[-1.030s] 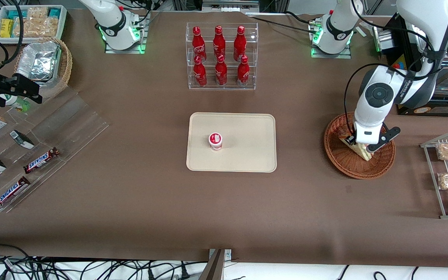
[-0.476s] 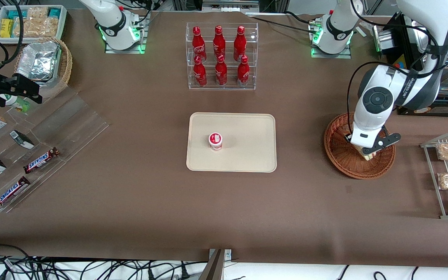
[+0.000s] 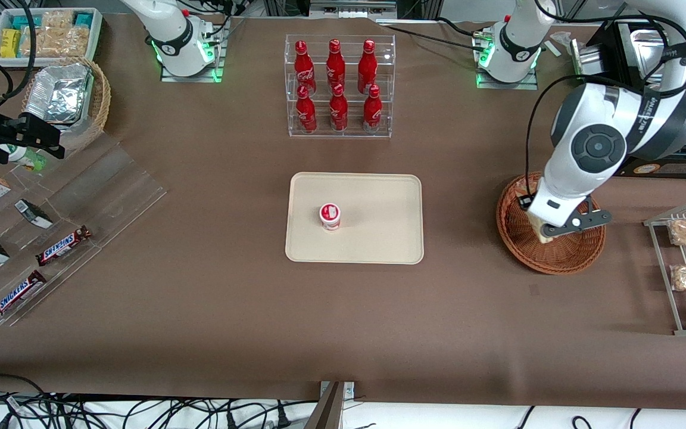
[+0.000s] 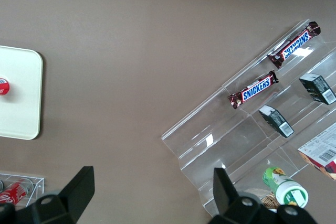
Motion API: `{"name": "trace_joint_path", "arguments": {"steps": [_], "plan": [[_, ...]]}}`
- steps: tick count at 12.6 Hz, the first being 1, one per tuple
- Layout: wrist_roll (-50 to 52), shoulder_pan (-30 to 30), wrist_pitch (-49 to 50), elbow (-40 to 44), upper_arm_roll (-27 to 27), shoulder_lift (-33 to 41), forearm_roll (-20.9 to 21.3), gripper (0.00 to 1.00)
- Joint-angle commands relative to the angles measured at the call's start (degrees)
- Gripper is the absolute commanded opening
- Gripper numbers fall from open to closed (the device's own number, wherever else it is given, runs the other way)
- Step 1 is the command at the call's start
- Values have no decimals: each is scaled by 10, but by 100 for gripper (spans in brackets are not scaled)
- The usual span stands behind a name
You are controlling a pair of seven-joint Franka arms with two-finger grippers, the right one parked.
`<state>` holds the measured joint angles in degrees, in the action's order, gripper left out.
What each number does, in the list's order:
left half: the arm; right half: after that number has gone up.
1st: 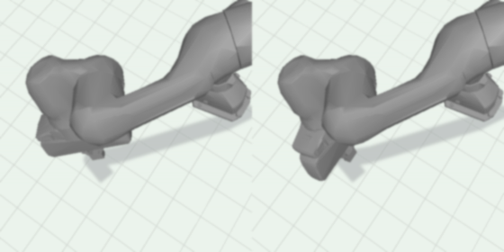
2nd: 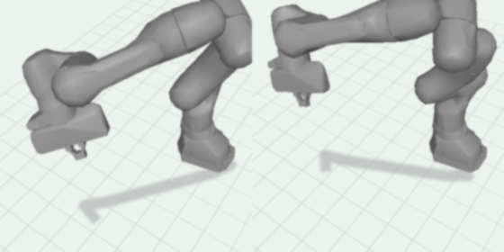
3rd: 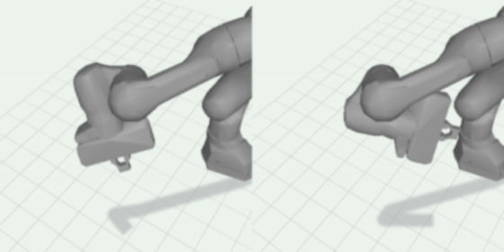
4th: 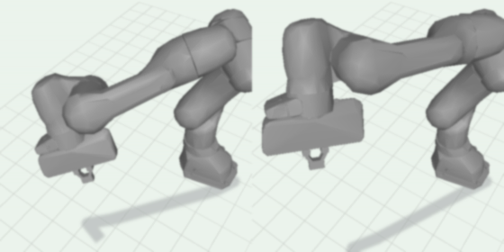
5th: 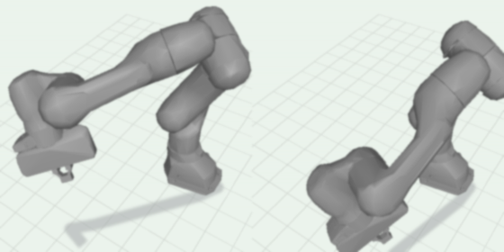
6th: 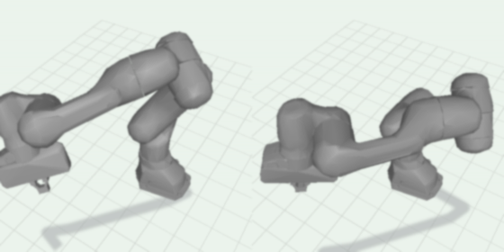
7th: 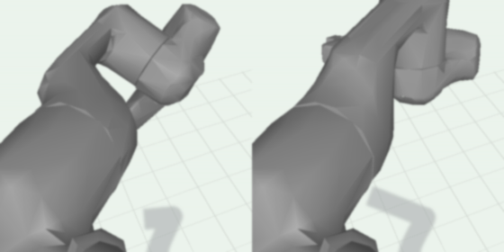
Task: Place sandwich from basket to tray
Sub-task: 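Carry the sandwich with the left gripper over the cream tray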
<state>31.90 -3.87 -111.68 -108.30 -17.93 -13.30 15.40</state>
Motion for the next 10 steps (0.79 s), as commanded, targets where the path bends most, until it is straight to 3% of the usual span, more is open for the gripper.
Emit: {"name": "trace_joint_path", "arguments": {"steps": [1, 4, 6, 10], "plan": [[-24, -1, 30, 30, -57, 1, -39, 42], [7, 2, 39, 51, -113, -4, -84, 42], [40, 21, 35, 67, -138, -24, -84, 42], [95, 83, -30, 82, -137, -71, -76, 42]]}}
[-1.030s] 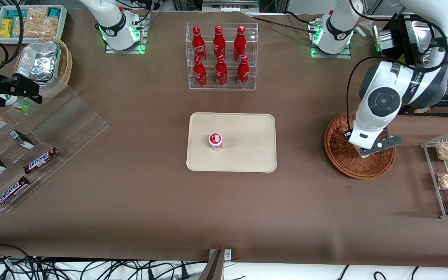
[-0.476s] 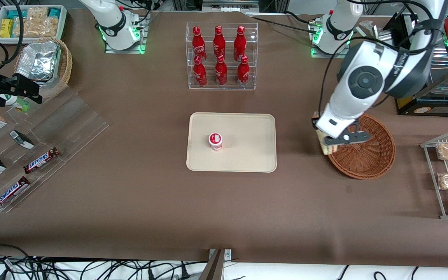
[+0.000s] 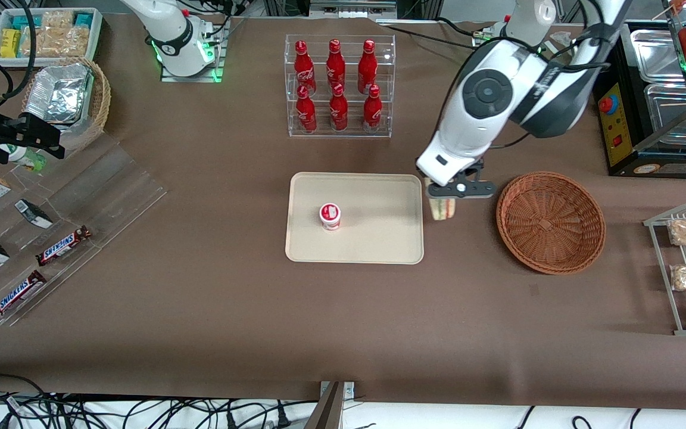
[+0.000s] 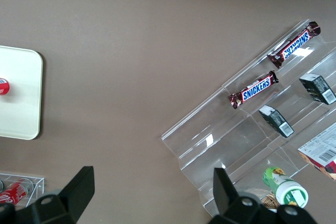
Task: Place sandwich from basket to tray
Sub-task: 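Carry the sandwich with the left gripper over the cream tray, then lower the sandwich onto the tray beside the cup and open the gripper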
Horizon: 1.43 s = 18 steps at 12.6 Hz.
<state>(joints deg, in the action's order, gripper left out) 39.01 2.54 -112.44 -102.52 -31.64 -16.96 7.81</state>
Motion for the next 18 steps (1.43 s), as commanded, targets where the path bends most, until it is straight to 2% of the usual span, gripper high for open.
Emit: {"name": "trace_joint_path", "arguments": {"steps": [1, 4, 9, 15, 18], "plan": [[45, 35, -43, 22, 2, -46, 8, 42], [119, 61, -100, 0, 0, -78, 80, 42], [194, 79, -193, -52, 1, -89, 157, 42], [314, 98, -224, -51, -1, -143, 320, 42], [322, 105, -224, -52, -1, -154, 338, 42]]}}
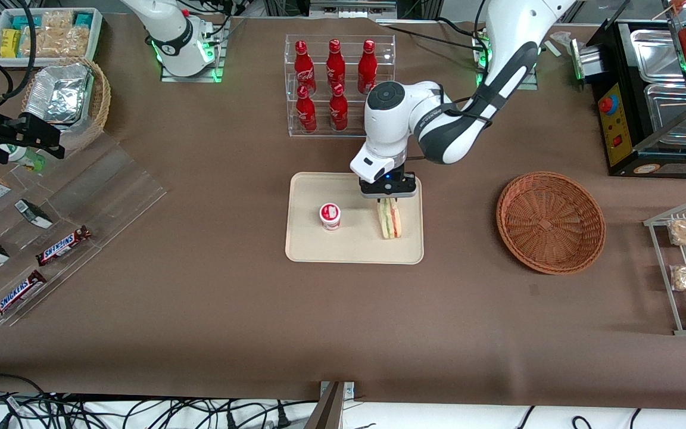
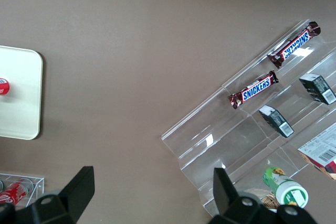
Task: Place sandwich from basket to tray
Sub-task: 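Lower the sandwich onto the tray beside the cup and open the gripper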
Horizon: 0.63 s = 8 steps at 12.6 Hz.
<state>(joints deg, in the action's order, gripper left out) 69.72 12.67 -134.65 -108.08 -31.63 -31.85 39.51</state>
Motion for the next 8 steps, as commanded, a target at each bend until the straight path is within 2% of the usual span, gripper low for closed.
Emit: {"name": "trace_joint_path", "arguments": {"steps": [1, 8], "plan": [[16, 4, -2, 3, -1, -9, 35, 42], [22, 8, -2, 4, -1, -16, 41, 42]]}}
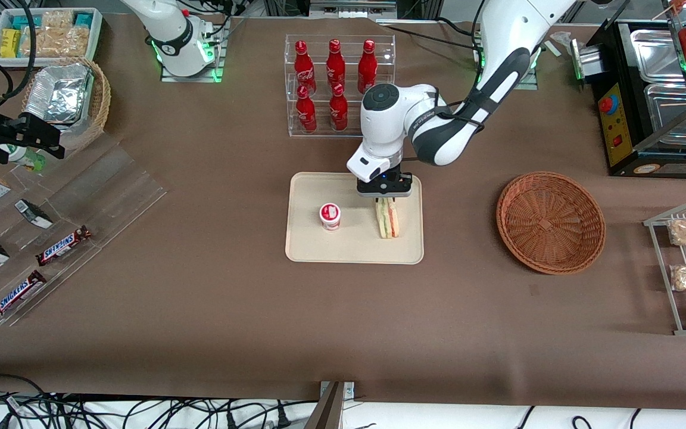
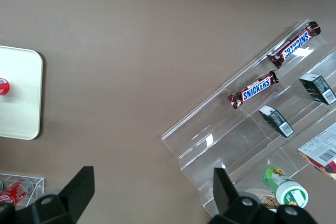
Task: Place sandwich from basket to tray
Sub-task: 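Lower the sandwich onto the tray beside the cup and open the gripper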
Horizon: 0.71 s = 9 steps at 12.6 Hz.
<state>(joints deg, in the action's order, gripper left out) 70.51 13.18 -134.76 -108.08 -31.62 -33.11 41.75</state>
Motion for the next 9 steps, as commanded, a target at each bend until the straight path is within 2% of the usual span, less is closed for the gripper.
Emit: {"name": "trace_joint_path", "arguments": {"steps": [1, 5, 6, 7, 9], "plan": [[14, 4, -1, 4, -1, -5, 18, 42], [22, 4, -1, 5, -1, -8, 25, 43], [22, 6, -1, 5, -1, -9, 25, 47], [22, 9, -1, 5, -1, -9, 25, 55], [22, 9, 0, 8, -1, -8, 25, 86]]}}
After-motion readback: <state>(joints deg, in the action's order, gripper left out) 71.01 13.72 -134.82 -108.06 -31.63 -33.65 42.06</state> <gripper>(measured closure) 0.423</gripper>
